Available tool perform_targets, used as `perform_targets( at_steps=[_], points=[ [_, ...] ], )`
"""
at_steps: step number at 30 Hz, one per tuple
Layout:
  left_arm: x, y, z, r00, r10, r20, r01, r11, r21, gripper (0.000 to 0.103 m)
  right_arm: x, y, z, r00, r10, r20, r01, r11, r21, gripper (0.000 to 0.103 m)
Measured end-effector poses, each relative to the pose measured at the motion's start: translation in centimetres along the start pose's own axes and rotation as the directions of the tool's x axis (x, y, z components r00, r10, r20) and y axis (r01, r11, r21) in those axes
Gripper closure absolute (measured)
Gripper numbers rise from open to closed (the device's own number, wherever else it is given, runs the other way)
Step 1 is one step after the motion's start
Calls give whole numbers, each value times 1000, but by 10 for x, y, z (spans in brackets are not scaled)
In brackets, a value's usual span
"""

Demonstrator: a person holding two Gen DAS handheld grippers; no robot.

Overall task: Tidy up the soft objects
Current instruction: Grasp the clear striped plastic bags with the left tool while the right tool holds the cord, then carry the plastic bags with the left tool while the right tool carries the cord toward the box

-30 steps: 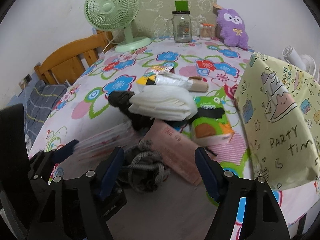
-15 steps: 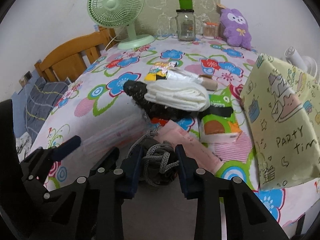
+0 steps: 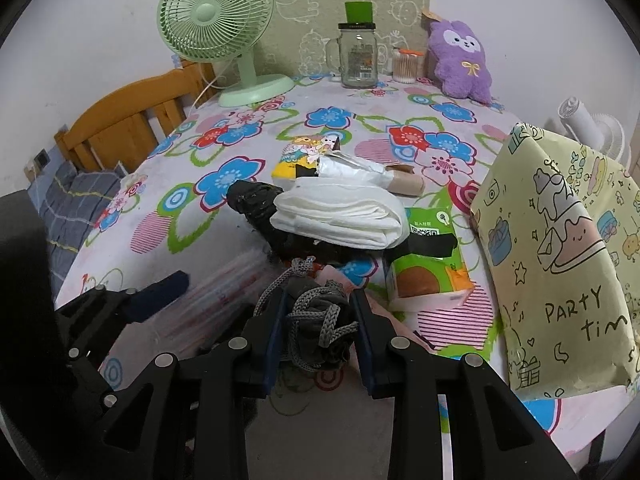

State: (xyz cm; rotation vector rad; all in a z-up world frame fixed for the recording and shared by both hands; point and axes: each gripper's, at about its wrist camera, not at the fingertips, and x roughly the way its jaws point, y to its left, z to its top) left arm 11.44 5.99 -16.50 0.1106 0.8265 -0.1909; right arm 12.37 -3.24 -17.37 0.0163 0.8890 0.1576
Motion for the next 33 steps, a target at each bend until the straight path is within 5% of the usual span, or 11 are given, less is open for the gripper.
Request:
perform_targets(
  at_steps=[9,33],
  points=[
    [-12,-4,0,1000,-2,5,3,1000,-26,78,-5,-2,-2,1000,17,4,-17,1000,6,68],
    [-81,-31,28,992,60,110,-47,992,-119,79,-80,-18,17,991,40,128,-36,999,-34,68]
  ],
)
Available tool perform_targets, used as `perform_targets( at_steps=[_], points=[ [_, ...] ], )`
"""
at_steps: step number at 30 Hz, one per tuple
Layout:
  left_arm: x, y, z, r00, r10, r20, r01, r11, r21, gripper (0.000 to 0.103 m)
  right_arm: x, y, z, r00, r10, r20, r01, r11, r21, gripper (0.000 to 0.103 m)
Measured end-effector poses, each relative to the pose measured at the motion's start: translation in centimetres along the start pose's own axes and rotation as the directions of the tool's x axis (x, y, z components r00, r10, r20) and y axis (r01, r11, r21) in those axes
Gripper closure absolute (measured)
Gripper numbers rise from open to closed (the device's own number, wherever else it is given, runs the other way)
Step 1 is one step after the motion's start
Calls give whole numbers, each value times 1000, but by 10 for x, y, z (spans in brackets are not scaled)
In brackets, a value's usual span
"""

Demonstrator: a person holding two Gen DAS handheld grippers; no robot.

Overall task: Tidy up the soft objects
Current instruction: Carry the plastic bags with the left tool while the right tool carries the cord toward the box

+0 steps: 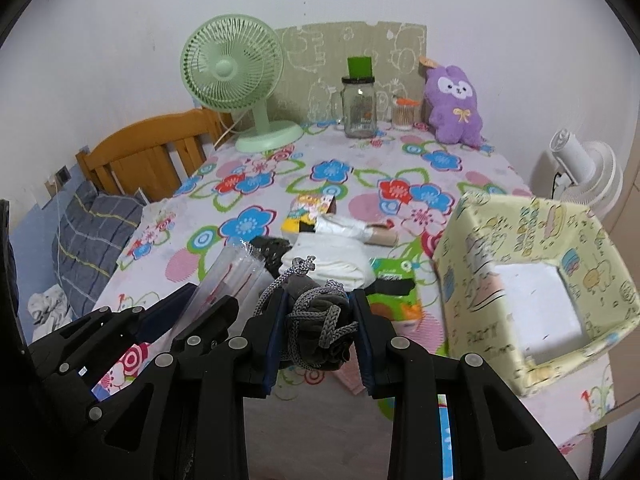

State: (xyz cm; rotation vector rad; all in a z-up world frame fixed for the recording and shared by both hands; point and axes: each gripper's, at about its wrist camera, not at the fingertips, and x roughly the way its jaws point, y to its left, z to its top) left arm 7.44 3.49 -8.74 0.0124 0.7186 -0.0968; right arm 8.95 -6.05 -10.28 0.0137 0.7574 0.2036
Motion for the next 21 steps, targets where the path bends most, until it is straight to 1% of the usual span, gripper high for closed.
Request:
perform_targets(
  at_steps=[8,13,21],
  points=[
    [-19,-15,16,999,3,41,-3,1000,6,79,-25,-11,15,999,-4,48,5,1000,-8,68],
    [-31,-26,26,997,21,68,-22,1000,20,79,-37,-20,24,998,6,68,-5,1000,-10,68],
    [-35,-47,43,996,1,86,-4,999,33,79,-51,-41,37,995,0,102,0,1000,-3,68]
  ],
)
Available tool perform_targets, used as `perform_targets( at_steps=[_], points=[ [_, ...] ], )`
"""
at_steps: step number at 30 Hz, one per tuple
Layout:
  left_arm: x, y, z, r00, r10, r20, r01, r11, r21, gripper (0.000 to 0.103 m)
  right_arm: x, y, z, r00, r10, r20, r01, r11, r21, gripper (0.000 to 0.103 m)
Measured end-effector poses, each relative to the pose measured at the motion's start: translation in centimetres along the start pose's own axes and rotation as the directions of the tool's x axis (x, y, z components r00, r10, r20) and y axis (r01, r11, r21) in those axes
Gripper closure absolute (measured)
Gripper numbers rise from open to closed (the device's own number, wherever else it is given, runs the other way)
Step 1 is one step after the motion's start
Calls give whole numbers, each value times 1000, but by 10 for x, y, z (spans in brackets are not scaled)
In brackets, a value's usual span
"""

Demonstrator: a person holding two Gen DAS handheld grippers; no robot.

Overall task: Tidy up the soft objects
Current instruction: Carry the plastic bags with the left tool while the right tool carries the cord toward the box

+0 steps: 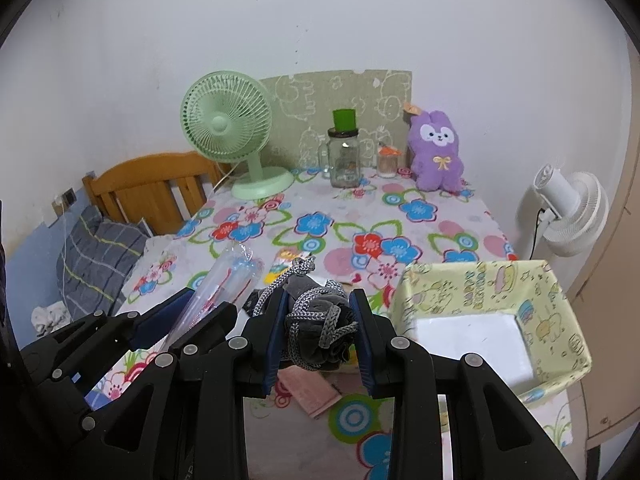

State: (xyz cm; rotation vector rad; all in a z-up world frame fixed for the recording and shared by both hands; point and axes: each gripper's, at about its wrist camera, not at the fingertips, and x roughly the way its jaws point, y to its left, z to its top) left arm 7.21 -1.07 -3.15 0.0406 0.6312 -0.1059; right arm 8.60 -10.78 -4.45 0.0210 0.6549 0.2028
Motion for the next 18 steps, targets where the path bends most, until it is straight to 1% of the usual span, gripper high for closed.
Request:
perform_targets(
  at_steps=[6,11,18],
  points=[
    [6,-20,9,1000,-29,6,29,1000,10,79,-5,-21,6,1000,-22,19,22,1000,12,68],
    [9,-40,17,999,-50,16,49,998,39,79,-10,-41,9,999,-36,37,35,999,32,68],
    [16,-63,21,997,-79,16,78,996,54,79,-13,-66,10,997,-59,48,56,997,51,68]
  ],
)
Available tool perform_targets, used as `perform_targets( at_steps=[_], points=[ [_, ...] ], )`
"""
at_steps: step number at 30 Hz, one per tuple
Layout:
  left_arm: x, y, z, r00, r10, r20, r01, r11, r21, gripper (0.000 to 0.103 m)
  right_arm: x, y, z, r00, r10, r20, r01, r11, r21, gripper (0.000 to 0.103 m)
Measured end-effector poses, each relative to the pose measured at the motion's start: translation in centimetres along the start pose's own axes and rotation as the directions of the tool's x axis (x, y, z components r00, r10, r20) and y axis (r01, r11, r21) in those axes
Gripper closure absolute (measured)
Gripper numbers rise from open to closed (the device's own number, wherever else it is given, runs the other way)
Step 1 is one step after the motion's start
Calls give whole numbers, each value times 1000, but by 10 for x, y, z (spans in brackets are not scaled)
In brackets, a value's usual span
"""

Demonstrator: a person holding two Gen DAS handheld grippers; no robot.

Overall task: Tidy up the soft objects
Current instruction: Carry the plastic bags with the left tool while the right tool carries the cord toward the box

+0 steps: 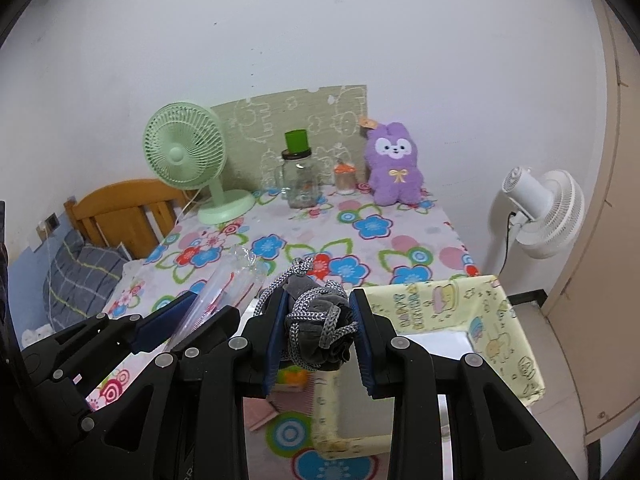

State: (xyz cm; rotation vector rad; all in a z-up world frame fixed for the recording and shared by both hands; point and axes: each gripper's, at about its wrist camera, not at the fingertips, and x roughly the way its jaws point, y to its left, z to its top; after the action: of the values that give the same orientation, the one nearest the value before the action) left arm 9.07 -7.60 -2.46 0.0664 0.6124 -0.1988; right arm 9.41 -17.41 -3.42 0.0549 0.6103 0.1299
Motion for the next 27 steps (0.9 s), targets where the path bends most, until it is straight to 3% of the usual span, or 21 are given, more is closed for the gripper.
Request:
perform_targets(
  at_steps=[15,27],
  points=[
    [32,-49,6,998,-57,-30,58,997,50,79,12,-54,-3,997,-70,-17,70,996,47,68],
    [68,-78,7,990,-98,-97,106,991,80,77,38,-92,-9,992,-112,-61,117,989,89,68]
  ],
)
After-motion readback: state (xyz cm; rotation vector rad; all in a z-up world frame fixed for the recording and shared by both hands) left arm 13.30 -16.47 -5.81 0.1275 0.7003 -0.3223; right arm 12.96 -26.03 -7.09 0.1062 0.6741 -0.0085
